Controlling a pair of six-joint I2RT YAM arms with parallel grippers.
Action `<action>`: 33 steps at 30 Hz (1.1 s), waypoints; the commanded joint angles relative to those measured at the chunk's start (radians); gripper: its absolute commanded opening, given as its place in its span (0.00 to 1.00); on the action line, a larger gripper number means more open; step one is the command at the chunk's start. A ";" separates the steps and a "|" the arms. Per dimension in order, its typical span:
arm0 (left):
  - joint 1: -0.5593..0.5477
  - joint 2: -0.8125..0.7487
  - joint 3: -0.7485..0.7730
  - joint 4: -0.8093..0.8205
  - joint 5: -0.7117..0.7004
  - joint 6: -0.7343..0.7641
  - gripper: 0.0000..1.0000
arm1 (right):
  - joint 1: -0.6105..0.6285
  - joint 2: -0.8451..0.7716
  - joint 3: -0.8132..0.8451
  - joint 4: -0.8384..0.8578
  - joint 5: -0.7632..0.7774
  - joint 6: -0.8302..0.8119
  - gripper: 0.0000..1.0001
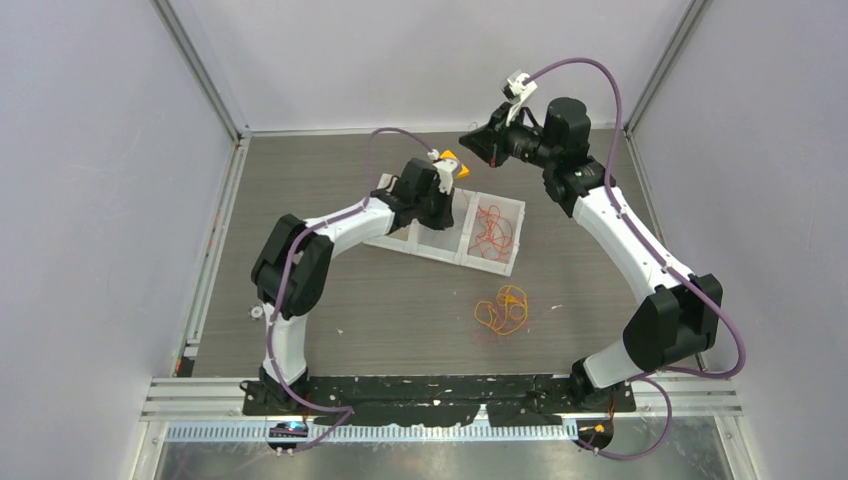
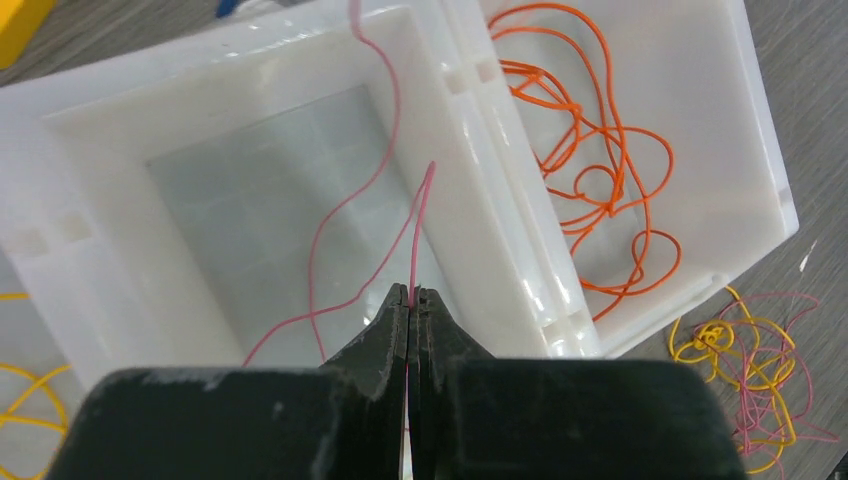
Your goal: Untangle the cables
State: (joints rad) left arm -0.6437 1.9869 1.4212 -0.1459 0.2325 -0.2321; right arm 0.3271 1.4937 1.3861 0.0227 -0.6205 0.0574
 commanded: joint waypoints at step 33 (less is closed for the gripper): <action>0.372 -0.722 -0.485 0.045 0.242 -0.009 0.78 | 0.142 0.270 -0.052 0.387 -0.061 0.412 0.05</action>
State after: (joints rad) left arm -0.3187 1.3445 0.9417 -0.0967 0.4431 -0.2611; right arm 0.4606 1.6955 1.3544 0.2432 -0.6624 0.3176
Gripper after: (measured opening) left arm 0.784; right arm 0.060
